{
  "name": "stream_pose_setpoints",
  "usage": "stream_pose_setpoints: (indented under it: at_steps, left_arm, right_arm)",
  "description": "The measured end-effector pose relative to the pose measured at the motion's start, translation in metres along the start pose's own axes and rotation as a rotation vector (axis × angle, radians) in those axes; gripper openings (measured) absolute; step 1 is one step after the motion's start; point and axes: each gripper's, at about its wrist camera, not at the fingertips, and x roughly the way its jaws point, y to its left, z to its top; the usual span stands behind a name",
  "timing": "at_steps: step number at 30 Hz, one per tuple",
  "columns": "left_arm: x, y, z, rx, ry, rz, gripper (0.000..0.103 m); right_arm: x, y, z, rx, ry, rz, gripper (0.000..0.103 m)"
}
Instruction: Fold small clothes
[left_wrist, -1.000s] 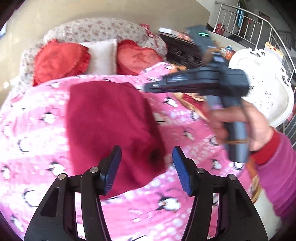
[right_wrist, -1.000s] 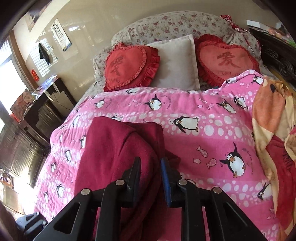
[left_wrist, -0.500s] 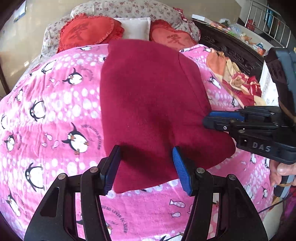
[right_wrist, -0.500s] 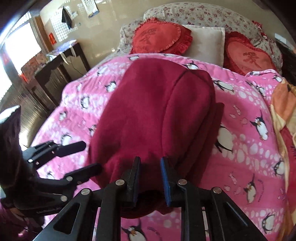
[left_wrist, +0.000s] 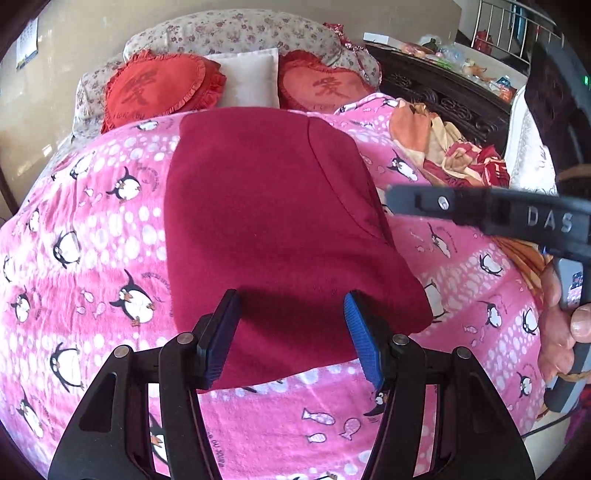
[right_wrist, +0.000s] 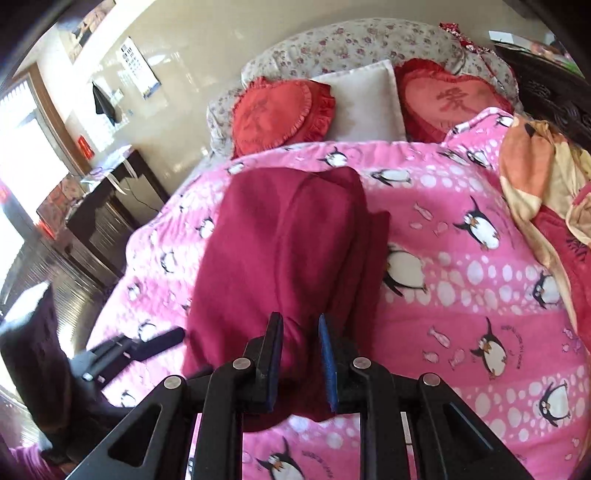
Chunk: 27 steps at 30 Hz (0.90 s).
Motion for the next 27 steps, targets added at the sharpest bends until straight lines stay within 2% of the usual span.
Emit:
stream_pose_setpoints:
  at_steps: [3, 6, 8, 10, 15, 22, 23, 25, 27]
  left_arm:
    - [0.006, 0.0, -0.005, -0.026, 0.023, -0.012, 0.057]
    - [0.003, 0.002, -0.008, -0.037, 0.047, -0.008, 0.057]
    - [-0.004, 0.004, -0.009, -0.042, 0.044, -0.002, 0.057]
    - [-0.011, 0.007, -0.009, -0.052, 0.031, 0.005, 0.059]
    - [-0.018, 0.015, -0.004, -0.107, 0.034, -0.001, 0.06]
    - [-0.034, 0.013, -0.004, -0.111, 0.016, -0.014, 0.06]
    - [-0.035, 0.014, -0.004, -0.113, 0.018, -0.018, 0.06]
    - [-0.039, 0.016, -0.004, -0.117, 0.019, -0.02, 0.06]
    - [-0.043, 0.02, -0.004, -0.128, 0.023, -0.023, 0.061]
  right_arm:
    - [0.014, 0.007, 0.008, -0.023, 0.004, -0.008, 0.018]
    - [0.047, -0.005, 0.005, -0.005, 0.068, -0.066, 0.017]
    - [0.057, -0.014, 0.004, 0.017, 0.077, -0.071, 0.017]
    - [0.053, -0.018, 0.002, 0.048, 0.056, -0.051, 0.017]
    - [0.035, -0.006, 0.002, 0.021, 0.053, -0.066, 0.019]
    - [0.017, 0.005, 0.0, 0.007, 0.016, -0.05, 0.02]
    - [0.016, 0.005, -0.001, 0.007, 0.013, -0.05, 0.022]
    - [0.014, 0.005, -0.002, 0.017, 0.007, -0.042, 0.032]
    - [0.012, 0.003, -0.002, 0.035, -0.005, -0.034, 0.049]
